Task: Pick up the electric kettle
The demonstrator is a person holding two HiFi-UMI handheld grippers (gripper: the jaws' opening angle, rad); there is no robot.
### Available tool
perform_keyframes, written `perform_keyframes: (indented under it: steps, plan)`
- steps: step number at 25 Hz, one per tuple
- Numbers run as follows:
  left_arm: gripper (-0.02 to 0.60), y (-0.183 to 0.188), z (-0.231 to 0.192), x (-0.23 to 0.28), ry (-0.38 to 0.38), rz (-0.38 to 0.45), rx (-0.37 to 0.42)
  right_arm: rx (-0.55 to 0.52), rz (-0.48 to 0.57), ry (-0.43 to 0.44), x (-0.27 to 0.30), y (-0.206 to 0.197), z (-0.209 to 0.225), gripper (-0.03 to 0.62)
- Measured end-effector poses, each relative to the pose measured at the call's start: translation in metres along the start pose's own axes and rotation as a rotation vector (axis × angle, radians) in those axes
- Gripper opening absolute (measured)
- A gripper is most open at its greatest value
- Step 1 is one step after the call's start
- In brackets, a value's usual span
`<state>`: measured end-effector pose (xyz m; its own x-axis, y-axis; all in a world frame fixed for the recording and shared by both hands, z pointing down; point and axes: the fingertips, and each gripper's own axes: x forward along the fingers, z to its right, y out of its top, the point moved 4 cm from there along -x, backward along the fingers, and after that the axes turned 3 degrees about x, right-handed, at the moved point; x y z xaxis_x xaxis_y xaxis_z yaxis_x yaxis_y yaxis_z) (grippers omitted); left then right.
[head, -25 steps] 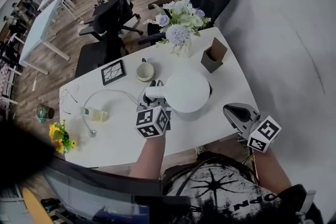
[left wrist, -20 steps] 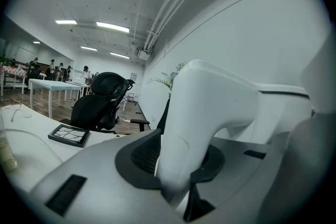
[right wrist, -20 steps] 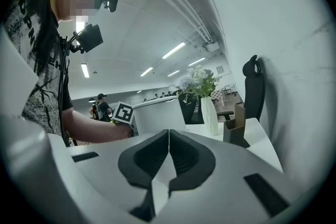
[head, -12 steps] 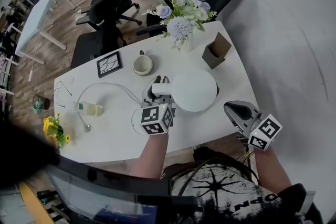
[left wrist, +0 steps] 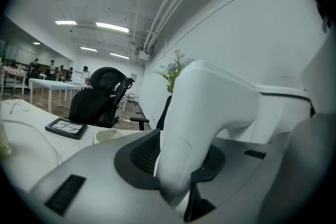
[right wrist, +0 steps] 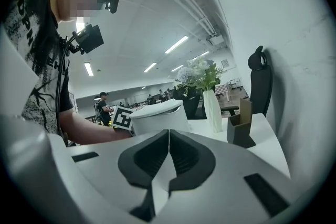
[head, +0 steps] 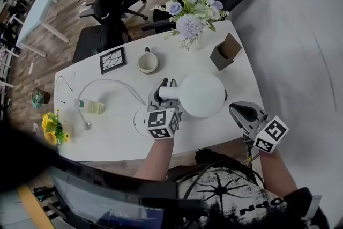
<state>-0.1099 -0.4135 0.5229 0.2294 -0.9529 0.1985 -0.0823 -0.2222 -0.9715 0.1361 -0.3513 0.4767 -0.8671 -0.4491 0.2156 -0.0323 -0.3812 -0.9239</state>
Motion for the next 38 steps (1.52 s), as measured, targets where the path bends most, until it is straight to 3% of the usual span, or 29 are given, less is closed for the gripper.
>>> perform_keyframes:
  steps: [14,21,27,38]
  plan:
    - [0.089,-0.003,0.002,-0.005,-0.035,-0.007,0.048,-0.012,-0.012,0.056,0.018,-0.001,-0.001,0.023]
    - [0.089,-0.003,0.005,-0.004,-0.09,-0.044,0.084,-0.017,-0.012,0.049,0.02,0.001,-0.002,0.023]
    - [0.182,-0.007,0.006,-0.011,-0.124,-0.117,0.171,-0.027,0.0,0.029,0.018,0.003,-0.01,0.023]
    - [0.201,-0.009,0.006,-0.061,-0.19,-0.152,0.194,-0.044,0.027,0.0,0.01,0.001,-0.05,0.023]
